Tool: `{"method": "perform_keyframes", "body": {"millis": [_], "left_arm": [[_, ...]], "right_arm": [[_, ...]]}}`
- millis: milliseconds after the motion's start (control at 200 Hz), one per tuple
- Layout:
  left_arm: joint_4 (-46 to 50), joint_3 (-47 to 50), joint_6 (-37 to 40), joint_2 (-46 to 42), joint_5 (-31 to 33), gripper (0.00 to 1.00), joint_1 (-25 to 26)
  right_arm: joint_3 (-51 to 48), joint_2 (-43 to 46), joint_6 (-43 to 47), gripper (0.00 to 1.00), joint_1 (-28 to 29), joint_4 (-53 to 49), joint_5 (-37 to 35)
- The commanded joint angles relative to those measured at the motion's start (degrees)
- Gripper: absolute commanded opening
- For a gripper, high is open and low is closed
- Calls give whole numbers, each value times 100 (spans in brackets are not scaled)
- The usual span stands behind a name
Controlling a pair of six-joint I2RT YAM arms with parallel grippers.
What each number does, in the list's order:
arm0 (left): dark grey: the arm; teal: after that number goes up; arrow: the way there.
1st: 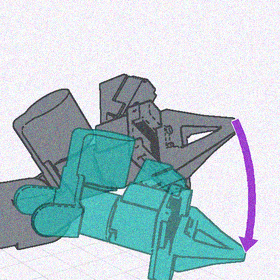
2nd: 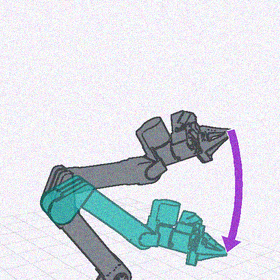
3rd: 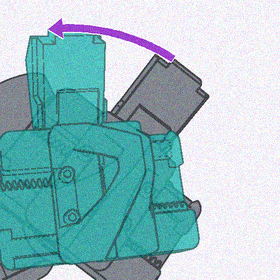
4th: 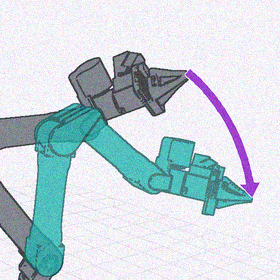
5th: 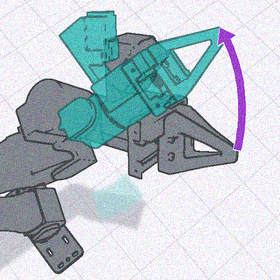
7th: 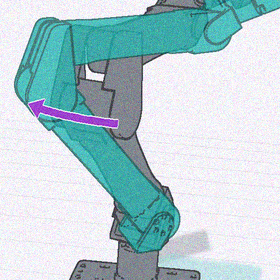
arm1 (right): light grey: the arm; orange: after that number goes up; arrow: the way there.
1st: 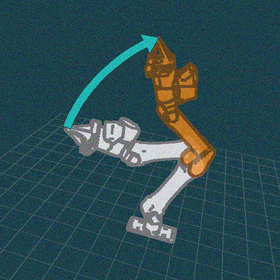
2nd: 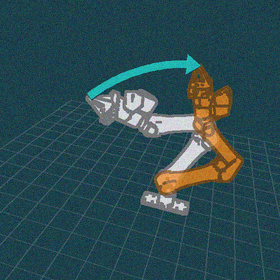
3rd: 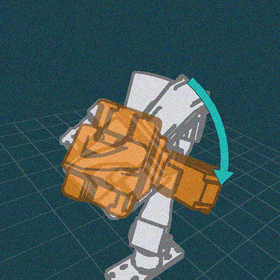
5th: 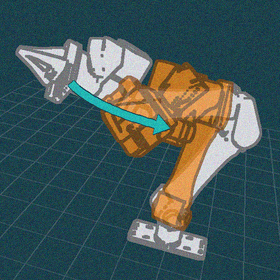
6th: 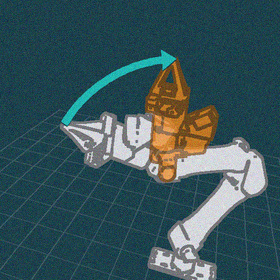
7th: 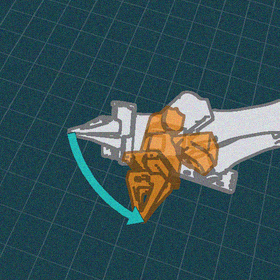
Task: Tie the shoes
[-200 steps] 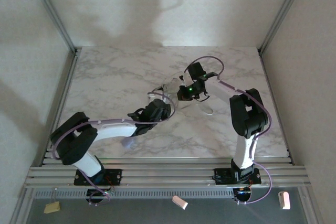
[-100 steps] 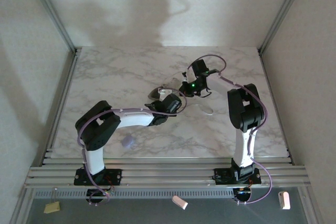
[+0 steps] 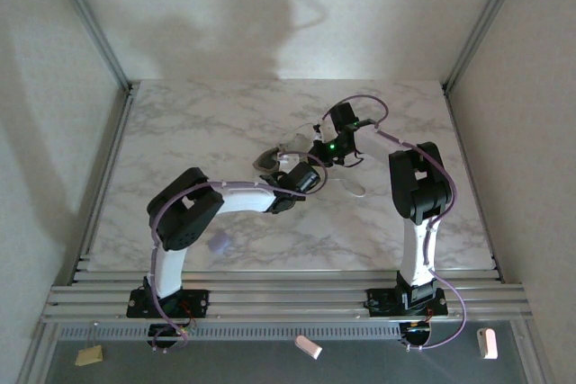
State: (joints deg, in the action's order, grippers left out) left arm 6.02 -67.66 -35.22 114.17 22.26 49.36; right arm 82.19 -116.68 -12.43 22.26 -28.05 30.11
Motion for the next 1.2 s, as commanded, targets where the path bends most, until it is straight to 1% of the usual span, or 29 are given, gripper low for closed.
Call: {"method": "perform_keyframes", "body": {"millis": [0,285,395,486,666,751,826,901,976,1086,1191], "left_arm": [[398,-186,-45,262,662,36,-136],[536,-409,24,515,1128,36,-142],[515,-507,57,664,1136,35,-168],[473,-538,75,769,1091,30,-207],[269,-452,125,735,801,12,-234],[134,-344,187,522,562,6,-230],[-188,-82,295,131,164,0,-199],[-543,307,319,-404,-292,0,-199],[-722,625,297,-923,-572,0,-199],[-914,1109,167,-1574,-830,0,-199],[-911,1431,30,-1966,-984,0,-206]], "right_arm": [[108,-91,124,0,-31,-16,125],[115,-126,134,0,-38,-12,166],[115,-135,133,0,-33,-16,179],[104,-135,131,0,-35,-16,188],[73,-125,127,0,-33,-7,191],[59,-109,122,0,-37,1,176],[1,-45,118,0,-33,32,132],[-26,11,131,0,-36,46,65],[-45,57,159,0,-35,29,-1],[-59,92,204,0,-38,15,-41],[-61,102,221,0,-31,2,-71]]}}
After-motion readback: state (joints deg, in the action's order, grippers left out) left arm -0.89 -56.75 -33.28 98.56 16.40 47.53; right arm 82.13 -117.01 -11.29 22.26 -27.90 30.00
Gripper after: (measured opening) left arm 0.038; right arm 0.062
